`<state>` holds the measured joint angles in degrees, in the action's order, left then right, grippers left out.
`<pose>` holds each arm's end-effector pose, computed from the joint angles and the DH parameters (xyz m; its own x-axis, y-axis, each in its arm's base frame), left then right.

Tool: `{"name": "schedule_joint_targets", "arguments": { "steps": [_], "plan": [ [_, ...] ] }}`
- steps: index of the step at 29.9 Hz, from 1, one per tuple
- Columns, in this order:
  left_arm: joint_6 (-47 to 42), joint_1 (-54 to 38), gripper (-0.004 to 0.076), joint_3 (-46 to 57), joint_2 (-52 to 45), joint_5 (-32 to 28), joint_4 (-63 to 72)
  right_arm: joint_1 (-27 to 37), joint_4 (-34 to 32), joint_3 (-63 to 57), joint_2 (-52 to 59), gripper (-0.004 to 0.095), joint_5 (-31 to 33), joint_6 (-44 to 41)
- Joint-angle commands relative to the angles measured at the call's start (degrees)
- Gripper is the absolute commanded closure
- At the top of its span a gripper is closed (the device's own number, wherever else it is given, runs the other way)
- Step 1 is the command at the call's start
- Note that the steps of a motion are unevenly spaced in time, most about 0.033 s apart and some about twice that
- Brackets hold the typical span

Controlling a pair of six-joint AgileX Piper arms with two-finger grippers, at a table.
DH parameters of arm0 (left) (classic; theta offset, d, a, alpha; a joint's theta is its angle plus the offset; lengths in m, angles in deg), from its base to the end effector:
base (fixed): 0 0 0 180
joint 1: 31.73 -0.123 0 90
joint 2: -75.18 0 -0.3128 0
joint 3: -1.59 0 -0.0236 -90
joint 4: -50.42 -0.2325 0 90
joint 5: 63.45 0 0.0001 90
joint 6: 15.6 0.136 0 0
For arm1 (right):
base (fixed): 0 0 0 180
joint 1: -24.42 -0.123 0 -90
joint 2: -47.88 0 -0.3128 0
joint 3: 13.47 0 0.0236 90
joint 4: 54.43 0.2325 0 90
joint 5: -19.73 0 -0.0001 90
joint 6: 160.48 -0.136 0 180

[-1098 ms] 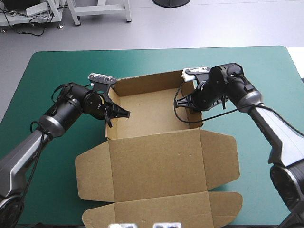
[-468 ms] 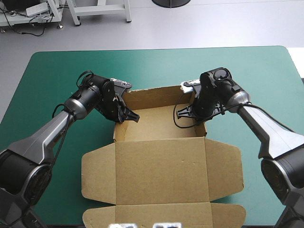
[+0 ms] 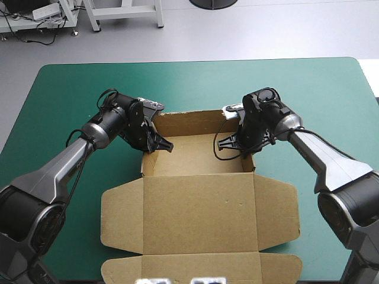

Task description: Fold the box

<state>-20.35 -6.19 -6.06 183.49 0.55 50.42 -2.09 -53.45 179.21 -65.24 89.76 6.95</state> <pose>0.3311 -0.1582 0.2690 -0.9029 0.3396 -0.2636 0.3576 0.9336 -0.0219 0.3374 0.1708 0.2576 -0.9604 -0.2295 -0.1579 -0.2403 0.9693 0.0524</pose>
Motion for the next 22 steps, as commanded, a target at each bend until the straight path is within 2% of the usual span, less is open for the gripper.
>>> {"name": "schedule_joint_targets", "arguments": {
  "steps": [1, 3, 5, 7, 11, 13, 14, 16, 22],
  "plan": [
    [1.18, 0.34, 0.0729, -1.58, -2.39, 1.50, -2.77, -0.18, -1.45, 1.38, 2.63, 0.0931, 1.57, 2.25],
    [1.58, 0.34, 0.0728, -1.58, -2.39, 2.22, -2.77, -0.18, -0.13, 1.38, 2.63, 0.0911, 1.57, 3.17],
    [1.58, 0.34, 0.0709, -1.58, -2.39, 3.13, -2.41, -0.18, 1.05, 1.38, 2.63, 0.0851, 1.57, 3.22],
    [1.58, 0.34, 0.0643, -1.58, -2.39, 4.31, -2.15, -0.18, 2.04, 1.38, 2.63, 0.0722, 1.57, 3.22],
    [1.89, 0.34, 0.0397, -1.58, -2.39, 5.42, -2.37, -0.18, 3.12, 1.38, 2.63, 0.0413, 1.57, 3.42],
    [2.02, 0.34, 0.0277, -1.58, -3.02, 5.11, -2.37, -0.18, 3.41, 1.38, 2.63, 0.0302, 1.57, 3.42],
    [2.02, 0.34, 0.0216, -1.71, -3.33, 4.41, -2.37, -0.18, 3.41, 1.38, 2.73, 0.0272, 1.57, 3.53],
    [2.02, 0.34, 0.0171, -2.07, -4.43, 3.49, -2.48, -0.18, 3.41, 1.38, 2.86, 0.0254, 1.57, 4.03],
    [2.91, 0.24, 0.0167, -4.47, -7.93, 3.11, -5.08, -0.18, 3.38, 3.86, 4.65, 0.0254, 1.57, 6.10]
  ]
}}
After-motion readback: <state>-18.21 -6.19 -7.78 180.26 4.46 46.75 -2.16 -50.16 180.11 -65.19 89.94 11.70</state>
